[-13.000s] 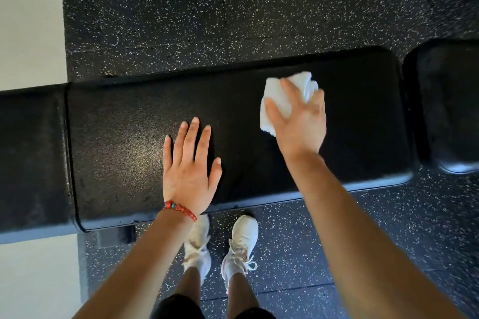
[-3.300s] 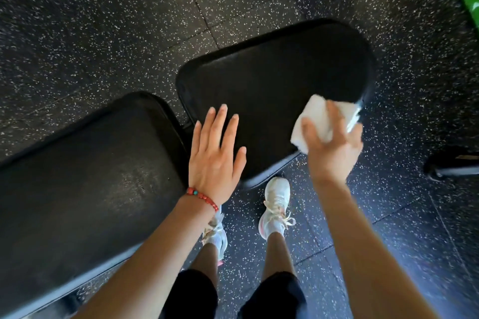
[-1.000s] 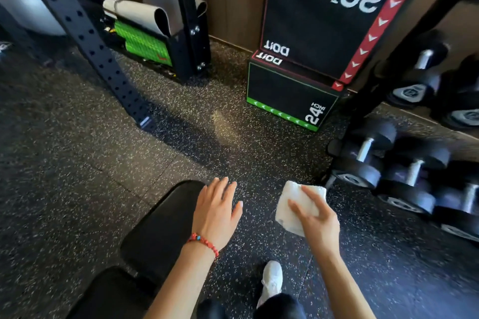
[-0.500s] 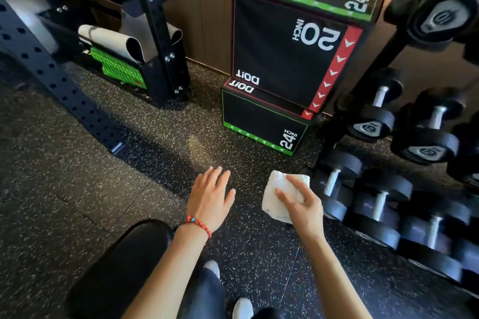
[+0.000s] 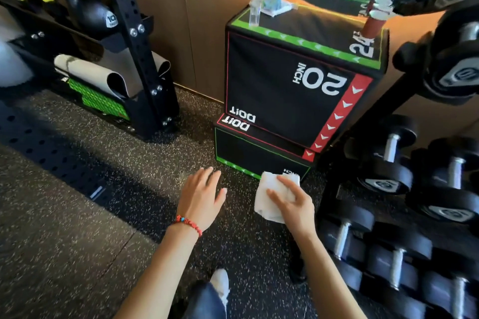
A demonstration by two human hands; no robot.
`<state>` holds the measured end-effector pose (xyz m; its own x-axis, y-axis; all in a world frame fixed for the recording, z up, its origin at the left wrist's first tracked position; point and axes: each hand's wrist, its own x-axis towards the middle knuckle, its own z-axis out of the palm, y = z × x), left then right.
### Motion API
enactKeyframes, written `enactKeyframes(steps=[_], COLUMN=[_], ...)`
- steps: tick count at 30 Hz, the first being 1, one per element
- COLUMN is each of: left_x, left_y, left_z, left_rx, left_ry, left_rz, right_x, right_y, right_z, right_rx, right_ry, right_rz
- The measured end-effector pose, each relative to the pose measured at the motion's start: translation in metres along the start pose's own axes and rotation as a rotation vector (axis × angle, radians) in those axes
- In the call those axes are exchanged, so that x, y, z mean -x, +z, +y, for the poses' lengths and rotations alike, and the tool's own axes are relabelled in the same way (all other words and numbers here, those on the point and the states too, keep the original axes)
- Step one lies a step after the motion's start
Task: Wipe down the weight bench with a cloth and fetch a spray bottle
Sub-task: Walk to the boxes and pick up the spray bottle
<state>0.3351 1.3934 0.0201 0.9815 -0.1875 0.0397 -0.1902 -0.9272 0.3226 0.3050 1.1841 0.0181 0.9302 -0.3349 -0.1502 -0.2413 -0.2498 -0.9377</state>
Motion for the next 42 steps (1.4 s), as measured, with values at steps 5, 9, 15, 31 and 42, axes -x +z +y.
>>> enactKeyframes(steps=[5, 9, 15, 31, 42], left_x=[-0.077, -0.134, -0.231, -0.476, -0.619], left_y=[-0.012, -0.015, -0.009, -0.033, -0.061], left_z=[-0.012, -0.017, -0.008, 0.022, 0.001], left_rx=[-0.011, 0.009, -0.011, 0.01, 0.29], left_ry=[0.015, 0.024, 0.045, 0.039, 0.141], left_rz=[0.008, 0.005, 0.013, 0.124, 0.322], right_x=[-0.064, -0.113, -0.207, -0.452, -0.551], right_y=[0.015, 0.019, 0.018, 0.016, 0.064], right_z=[-0.032, -0.047, -0.059, -0.142, -0.175], right_rx=[-0.014, -0.021, -0.009, -0.054, -0.099], right_ry=[-0.003, -0.028, -0.031, -0.094, -0.081], right_rz=[0.038, 0.057, 0.063, 0.033, 0.194])
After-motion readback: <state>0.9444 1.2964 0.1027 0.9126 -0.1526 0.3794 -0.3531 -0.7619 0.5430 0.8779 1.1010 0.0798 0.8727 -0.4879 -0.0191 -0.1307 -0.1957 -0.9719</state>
